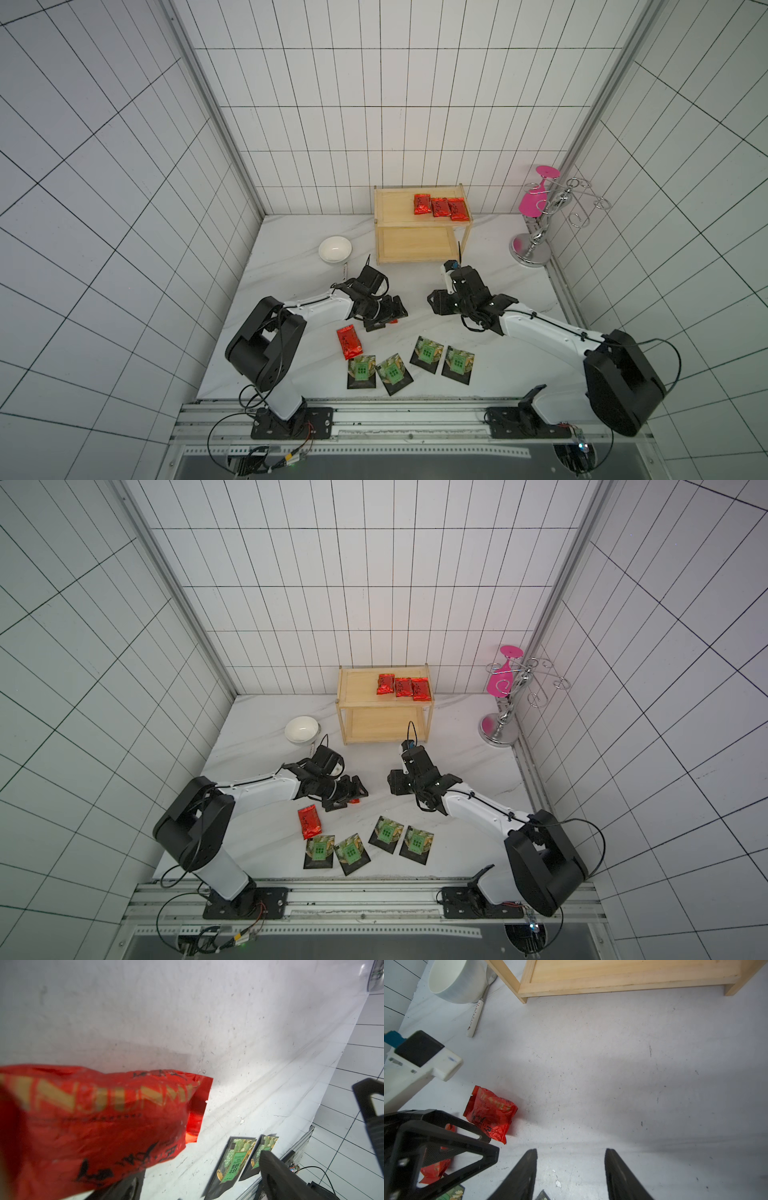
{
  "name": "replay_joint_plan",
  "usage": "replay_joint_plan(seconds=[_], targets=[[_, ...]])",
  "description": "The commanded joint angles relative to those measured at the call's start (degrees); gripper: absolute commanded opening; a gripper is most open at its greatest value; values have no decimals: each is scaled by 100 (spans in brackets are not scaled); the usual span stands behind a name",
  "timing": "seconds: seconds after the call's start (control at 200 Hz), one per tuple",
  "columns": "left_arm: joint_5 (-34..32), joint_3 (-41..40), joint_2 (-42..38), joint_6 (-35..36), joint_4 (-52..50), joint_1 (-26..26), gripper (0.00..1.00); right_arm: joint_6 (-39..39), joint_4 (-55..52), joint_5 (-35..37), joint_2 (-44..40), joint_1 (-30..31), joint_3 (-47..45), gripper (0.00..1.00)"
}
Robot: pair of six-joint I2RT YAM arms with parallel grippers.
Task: Place the tea bags on the shelf by color
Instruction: Move the tea bag to the center of the board, then pick up the tea bag from the center of the board.
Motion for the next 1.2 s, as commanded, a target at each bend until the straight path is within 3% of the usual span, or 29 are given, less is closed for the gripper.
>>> replay_joint_plan(seconds=[0.0, 0.195, 0.44, 0.755, 0.915, 1.195], targets=[[-161, -301, -591, -53, 48, 277, 89, 284, -197, -127, 191, 89, 291, 55], [-193, -780, -1132, -79, 155, 756, 90, 1764, 399, -859, 507, 133, 168, 55], [-41, -861, -992, -75, 390, 834, 90, 3863, 2920, -1803, 1026, -157, -878, 52], [28, -906, -782, -26, 560, 880, 89, 4139, 3834, -2389, 2039, -73, -686, 49], [151, -895, -488, -61, 690, 887, 89, 4528, 4735, -2758, 2751, -52, -635, 42], [131, -851, -461, -70, 693, 889, 88, 4472, 4763, -2898, 2864, -65, -525, 35]])
